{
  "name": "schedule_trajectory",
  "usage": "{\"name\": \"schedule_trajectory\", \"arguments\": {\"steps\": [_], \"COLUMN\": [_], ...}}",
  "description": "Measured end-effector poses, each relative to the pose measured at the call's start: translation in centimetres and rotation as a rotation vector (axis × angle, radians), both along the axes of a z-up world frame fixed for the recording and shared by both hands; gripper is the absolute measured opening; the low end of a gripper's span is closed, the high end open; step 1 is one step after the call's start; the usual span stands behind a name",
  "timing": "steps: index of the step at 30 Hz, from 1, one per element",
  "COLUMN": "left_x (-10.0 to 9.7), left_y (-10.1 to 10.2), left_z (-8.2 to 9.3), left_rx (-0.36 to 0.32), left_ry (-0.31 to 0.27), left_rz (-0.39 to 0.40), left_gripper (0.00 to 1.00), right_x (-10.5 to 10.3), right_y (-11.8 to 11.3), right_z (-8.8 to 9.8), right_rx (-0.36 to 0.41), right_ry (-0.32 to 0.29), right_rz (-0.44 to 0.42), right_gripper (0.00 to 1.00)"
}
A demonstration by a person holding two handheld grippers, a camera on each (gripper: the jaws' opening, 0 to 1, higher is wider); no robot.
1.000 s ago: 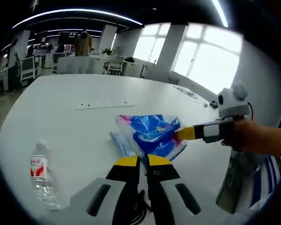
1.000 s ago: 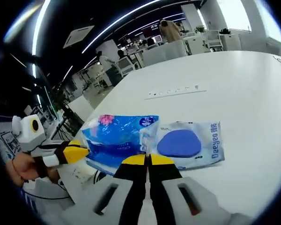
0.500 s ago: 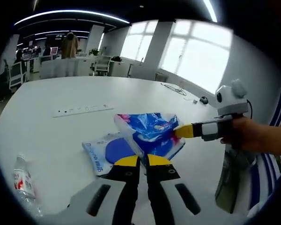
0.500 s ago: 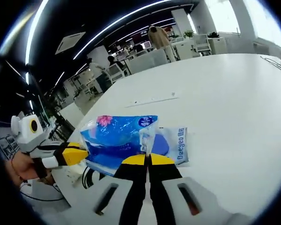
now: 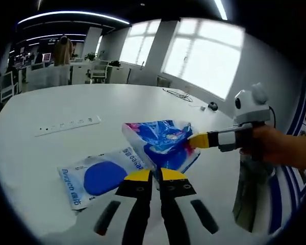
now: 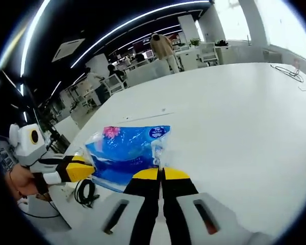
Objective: Arrange the tabletop items into an orderly group along one side of the table until the central work area is clear of visible clutter.
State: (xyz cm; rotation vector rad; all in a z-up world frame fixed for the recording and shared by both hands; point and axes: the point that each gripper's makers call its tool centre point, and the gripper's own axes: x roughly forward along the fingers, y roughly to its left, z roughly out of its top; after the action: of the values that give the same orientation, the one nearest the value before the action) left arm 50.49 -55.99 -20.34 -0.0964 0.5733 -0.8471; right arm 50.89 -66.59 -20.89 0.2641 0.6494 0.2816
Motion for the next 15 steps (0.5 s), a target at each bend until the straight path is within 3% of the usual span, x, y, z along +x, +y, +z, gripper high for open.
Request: {"name": "schedule_trajectory", "arguments": {"steps": [15], "left_x": [0.7], "left_y": [-6.7], "left_z": [-2.8], "left_rx": [0.004], "left_ry": [0.064], "left_rz": [-0.009], "left_gripper": [0.02], "right_x": [0.2], "right_y": [-6.8], "right_z": [-2.4], "right_rx": [-0.051], "right_ry": [0.025], "right_rz": [-0.059], "right_gripper": [0.00]}}
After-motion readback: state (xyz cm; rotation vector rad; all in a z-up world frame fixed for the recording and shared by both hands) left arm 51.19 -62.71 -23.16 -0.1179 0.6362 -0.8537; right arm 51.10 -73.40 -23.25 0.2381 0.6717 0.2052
